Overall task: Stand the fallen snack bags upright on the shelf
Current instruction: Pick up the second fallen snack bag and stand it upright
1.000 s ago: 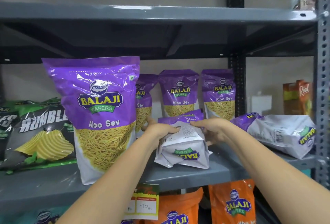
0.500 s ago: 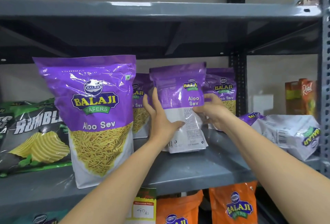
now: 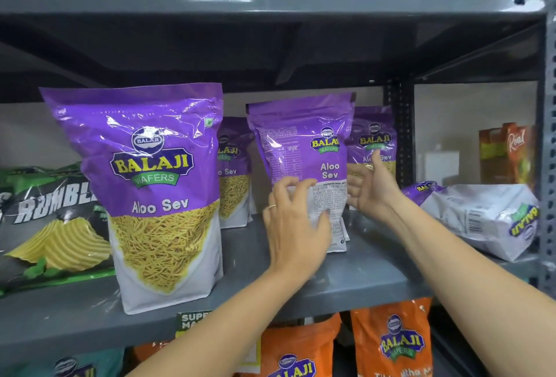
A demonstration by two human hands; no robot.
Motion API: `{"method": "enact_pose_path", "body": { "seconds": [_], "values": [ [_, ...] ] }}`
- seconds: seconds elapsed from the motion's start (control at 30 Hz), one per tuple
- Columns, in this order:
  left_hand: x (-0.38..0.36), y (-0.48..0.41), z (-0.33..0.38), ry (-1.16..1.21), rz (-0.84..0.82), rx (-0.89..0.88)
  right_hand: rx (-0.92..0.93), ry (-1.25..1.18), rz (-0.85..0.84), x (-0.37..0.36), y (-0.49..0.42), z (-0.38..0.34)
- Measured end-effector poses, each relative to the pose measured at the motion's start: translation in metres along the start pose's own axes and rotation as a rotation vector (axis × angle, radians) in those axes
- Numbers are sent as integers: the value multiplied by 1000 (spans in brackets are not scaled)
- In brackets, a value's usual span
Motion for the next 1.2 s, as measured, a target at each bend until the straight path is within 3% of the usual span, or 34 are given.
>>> {"method": "enact_pose_path", "body": {
  "seconds": [0.07,0.13,0.4,0.53,0.63,0.77,0.87,1.07,1.2],
  "values": [
    [-19,6,-7,244,-125,233,-87,5,-9,7,-11,18],
    [-35,13,-12,307,-213,363,-139,83,-27,10,-17,32],
    [-48,16,-17,206,-241,483,-105,377,-39,9,-8,33],
    [-45,13,-21,211,-187,585,-104,285,-82,3,-4,32],
    [-44,9,-24,232,-158,614,-68,302,-173,-7,4,29],
    [-43,-5,-33,229,-93,506,-35,434,-286,-26,18,29],
    [-49,-10,-43,402,-135,513,-12,583,-299,-28,17,30],
    [-55,-13,-65,672,-262,599,-74,248,-411,-15,6,32],
    [-55,-11,-80,701,-325,629,-106,243,-405,-12,5,39]
  ]
}}
Point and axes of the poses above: each hand's wrist, its own y-axis away from the middle knuckle, its own x-axis out of the back of the hand, z = x × y, the point moved 9 cm from there along -y, towards the middle knuckle, and after that the axes turned 2 degrees about z, right-handed, at the moved point
